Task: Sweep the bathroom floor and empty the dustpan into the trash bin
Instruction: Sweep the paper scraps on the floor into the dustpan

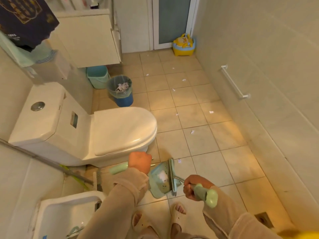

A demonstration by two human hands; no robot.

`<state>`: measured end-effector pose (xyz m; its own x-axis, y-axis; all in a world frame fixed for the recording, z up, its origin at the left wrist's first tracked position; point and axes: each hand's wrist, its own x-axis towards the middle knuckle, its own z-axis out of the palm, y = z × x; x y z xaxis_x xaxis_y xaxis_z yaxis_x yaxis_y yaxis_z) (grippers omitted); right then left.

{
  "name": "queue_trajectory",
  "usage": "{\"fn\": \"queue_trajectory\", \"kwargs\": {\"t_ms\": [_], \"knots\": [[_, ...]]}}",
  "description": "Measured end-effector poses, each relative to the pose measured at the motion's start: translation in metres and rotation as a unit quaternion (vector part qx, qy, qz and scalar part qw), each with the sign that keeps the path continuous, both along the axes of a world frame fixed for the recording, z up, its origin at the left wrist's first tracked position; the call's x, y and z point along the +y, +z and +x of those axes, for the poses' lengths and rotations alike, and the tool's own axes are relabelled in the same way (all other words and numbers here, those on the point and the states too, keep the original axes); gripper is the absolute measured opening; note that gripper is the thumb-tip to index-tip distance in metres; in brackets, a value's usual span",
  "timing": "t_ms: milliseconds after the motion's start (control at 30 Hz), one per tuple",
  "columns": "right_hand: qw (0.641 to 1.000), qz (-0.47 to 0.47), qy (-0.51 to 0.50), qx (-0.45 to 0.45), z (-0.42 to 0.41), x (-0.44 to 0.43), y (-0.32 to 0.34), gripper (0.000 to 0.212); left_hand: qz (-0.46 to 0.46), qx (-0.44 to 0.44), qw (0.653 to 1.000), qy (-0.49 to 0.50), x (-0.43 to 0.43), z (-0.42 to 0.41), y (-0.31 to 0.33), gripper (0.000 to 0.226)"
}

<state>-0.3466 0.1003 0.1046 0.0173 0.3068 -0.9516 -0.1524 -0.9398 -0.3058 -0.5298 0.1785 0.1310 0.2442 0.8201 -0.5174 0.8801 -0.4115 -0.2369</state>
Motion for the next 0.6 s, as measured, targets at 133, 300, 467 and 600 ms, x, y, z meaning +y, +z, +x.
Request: {"fn": "queue_trajectory", "kwargs": {"t_ms": [133,300,467,600], "knots": [[0.999,0.004,-0.049,0.002,0.041,0.002,-0.007,0.036,0.033,-0.004,0.999,0.009,0.007,0.031,0.000,0.029],[0.998,-0.001,-0.063,-0.023,0.059,0.014,0.005,0.030,0.025,-0.010,0.999,0.026,0.008,0.050,-0.003,0.029],[0.995,0.007,0.027,-0.101,0.064,0.026,0.013,0.027,-0.002,0.006,0.999,0.040,0.017,0.060,-0.003,0.029],[0.974,0.012,0.153,-0.170,0.061,0.033,-0.009,0.031,-0.006,0.003,0.999,0.038,0.014,0.063,-0.006,0.028]]}}
